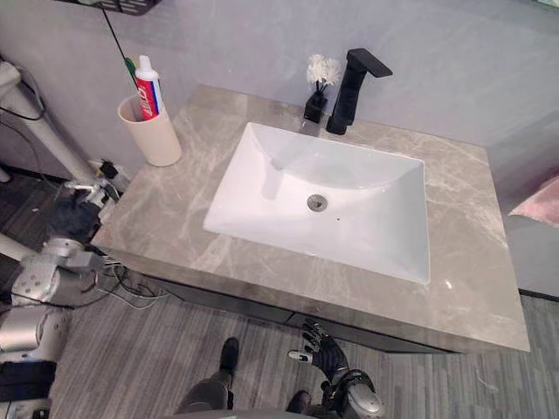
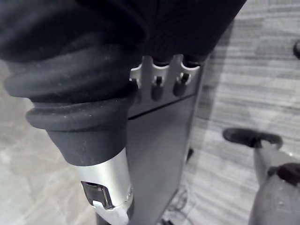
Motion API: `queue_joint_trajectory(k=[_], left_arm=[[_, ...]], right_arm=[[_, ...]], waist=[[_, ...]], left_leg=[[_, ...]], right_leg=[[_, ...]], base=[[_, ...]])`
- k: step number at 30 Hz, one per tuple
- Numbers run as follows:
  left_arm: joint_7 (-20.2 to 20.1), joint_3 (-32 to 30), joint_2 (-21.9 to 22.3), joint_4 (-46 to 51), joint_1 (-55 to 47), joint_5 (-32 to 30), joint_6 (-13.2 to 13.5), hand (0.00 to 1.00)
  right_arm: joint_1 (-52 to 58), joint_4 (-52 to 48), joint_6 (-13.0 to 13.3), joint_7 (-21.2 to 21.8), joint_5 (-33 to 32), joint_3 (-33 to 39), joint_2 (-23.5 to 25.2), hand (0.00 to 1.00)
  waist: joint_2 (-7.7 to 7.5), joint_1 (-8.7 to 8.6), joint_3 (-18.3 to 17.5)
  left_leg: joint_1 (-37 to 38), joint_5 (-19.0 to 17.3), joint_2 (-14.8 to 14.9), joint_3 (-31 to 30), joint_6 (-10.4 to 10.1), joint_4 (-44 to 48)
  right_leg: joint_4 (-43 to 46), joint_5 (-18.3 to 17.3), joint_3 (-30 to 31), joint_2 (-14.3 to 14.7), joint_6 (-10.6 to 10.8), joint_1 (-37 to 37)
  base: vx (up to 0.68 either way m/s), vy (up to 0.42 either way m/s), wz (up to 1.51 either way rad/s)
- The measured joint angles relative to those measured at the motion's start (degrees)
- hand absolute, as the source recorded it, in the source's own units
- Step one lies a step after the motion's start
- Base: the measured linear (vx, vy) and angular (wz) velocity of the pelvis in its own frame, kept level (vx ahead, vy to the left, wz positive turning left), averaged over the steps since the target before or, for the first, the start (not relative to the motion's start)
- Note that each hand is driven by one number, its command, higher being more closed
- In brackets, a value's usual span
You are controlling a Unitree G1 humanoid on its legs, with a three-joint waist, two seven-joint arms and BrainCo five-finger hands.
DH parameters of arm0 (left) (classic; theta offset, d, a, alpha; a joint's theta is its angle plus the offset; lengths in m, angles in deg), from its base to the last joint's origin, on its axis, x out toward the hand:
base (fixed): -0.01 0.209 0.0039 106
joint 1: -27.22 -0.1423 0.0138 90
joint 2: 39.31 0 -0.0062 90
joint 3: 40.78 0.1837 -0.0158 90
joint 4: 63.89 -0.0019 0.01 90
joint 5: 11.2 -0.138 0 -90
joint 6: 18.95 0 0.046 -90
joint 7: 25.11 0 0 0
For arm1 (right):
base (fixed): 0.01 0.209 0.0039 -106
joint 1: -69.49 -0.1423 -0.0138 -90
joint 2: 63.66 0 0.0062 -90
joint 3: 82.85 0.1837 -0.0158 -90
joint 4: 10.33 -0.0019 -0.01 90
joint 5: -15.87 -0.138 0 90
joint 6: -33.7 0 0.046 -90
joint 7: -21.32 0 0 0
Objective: Organize washtable
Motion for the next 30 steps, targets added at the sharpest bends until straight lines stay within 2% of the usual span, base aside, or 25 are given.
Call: queue_joint_trajectory(k=[4, 6, 9, 19, 25, 30], left_arm=[[1.02, 2.29, -5.39, -5.59, 7.89, -0.05, 0.03, 1.00], [1.15, 4.79, -8.92, -7.82, 12.11, -0.05, 0.03, 1.00], [1.15, 7.52, -11.15, -10.18, 17.21, 0.01, 0.03, 1.00], [2.30, 8.10, -13.65, -14.02, 21.02, 0.32, 0.06, 1.00], [2.32, 8.87, -13.66, -14.48, 21.40, 0.37, 0.05, 1.00], [2.35, 9.02, -13.65, -14.48, 21.67, 0.40, 0.05, 1.00]], right_arm=[[0.07, -0.65, 0.00, -0.15, -0.03, -0.17, 0.02, 0.00], [0.08, -2.00, 0.02, -0.75, -0.05, -0.24, 0.08, 0.00], [0.23, -2.12, 0.08, -1.00, -0.09, -0.21, 0.07, 0.00], [0.36, -2.14, 0.11, -1.01, -1.76, -0.23, 0.18, 0.00], [0.46, -2.22, 0.11, -1.00, -1.81, -0.29, 0.21, 0.00], [0.49, -2.22, 0.11, -1.00, -1.83, -0.28, 0.21, 0.00]], waist=[[-1.36, 0.22, 1.08], [-2.28, 1.05, 1.68], [-3.45, 1.27, 2.34], [-5.30, 1.44, 3.29], [-5.62, 1.43, 3.41], [-6.52, 1.42, 3.90]], left_leg=[[-0.44, -0.32, 0.57, 0.65, -0.43, 0.10], [-0.72, -0.30, 1.23, 1.94, -0.42, 0.31], [-0.83, -0.21, 1.55, 2.25, -0.55, 0.35], [-1.72, -0.46, 2.18, 3.63, -0.87, 0.38], [-2.02, -0.46, 2.22, 3.72, -0.86, 0.36], [-2.20, -0.45, 2.39, 3.63, -0.86, 0.35]], right_leg=[[-0.10, 0.07, 1.37, 0.32, -0.12, -0.95], [-0.08, 0.32, 2.74, 0.64, -0.43, -1.70], [-0.21, 0.41, 3.50, 1.01, -0.43, -2.01], [-0.20, 0.56, 4.88, 1.37, -0.65, -3.67], [-1.10, 1.17, 5.13, 1.60, -0.91, -3.71], [-1.29, 1.21, 5.12, 1.84, -0.95, -3.78]], base=[[0.01, -0.013, -0.15], [0.03, -0.023, -0.31], [0.03, -0.024, -0.13], [0.00, -0.003, -0.07], [-0.01, 0.005, -0.02], [0.00, 0.000, 0.00]])
